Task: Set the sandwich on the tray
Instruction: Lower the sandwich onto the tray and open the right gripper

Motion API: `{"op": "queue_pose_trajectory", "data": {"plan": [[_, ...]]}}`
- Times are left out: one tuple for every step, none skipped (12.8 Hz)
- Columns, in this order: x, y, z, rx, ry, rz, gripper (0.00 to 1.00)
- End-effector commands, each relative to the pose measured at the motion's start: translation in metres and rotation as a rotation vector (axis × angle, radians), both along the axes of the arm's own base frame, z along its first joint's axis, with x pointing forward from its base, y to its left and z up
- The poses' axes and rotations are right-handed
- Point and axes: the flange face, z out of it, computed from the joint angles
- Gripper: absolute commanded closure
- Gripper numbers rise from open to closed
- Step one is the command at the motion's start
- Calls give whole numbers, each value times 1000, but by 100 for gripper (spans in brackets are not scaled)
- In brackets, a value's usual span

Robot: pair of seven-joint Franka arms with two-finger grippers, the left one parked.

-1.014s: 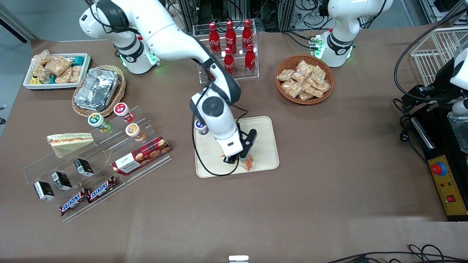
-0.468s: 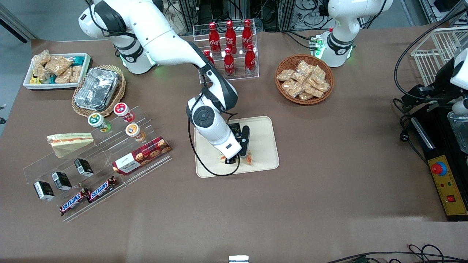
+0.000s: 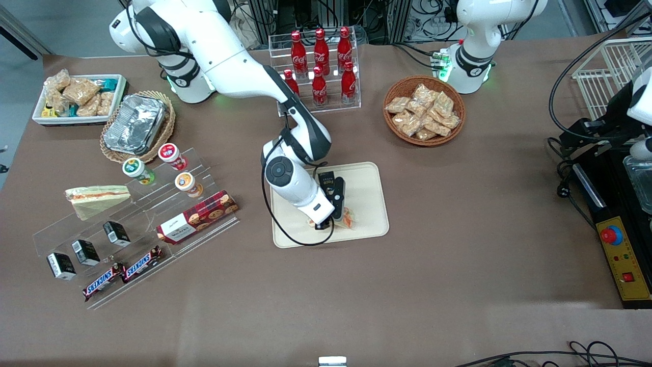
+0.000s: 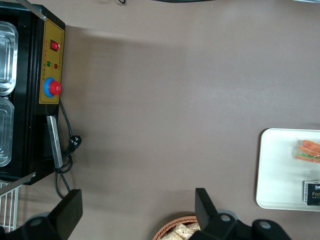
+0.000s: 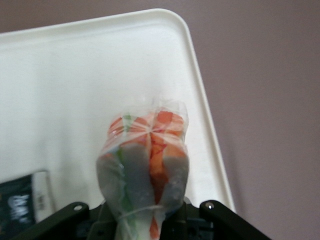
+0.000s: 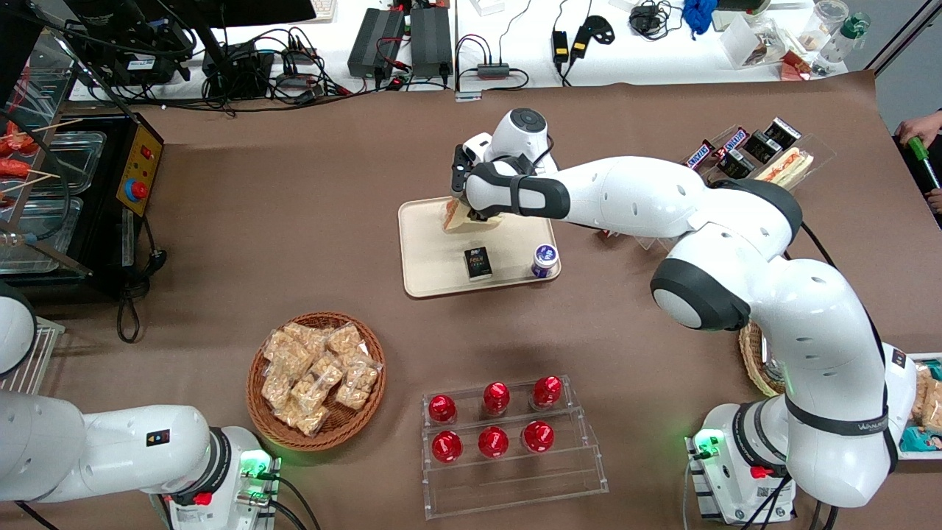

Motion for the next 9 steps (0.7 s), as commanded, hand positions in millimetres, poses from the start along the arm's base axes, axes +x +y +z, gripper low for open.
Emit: {"op": "queue_pose_trajectory", "data": {"plan": [[7, -1, -2, 39, -61, 5, 78], [9, -3, -2, 38, -62, 2, 33], [12, -8, -2, 37, -63, -3, 0], [12, -8, -2, 38, -60, -6, 0], [13, -8, 2, 44, -63, -9, 0], [12, -7, 3, 47, -59, -10, 0], [12, -6, 5, 49, -53, -9, 0], [11, -8, 9, 51, -27, -8, 0], [9, -8, 19, 58, 19, 1, 0]]}}
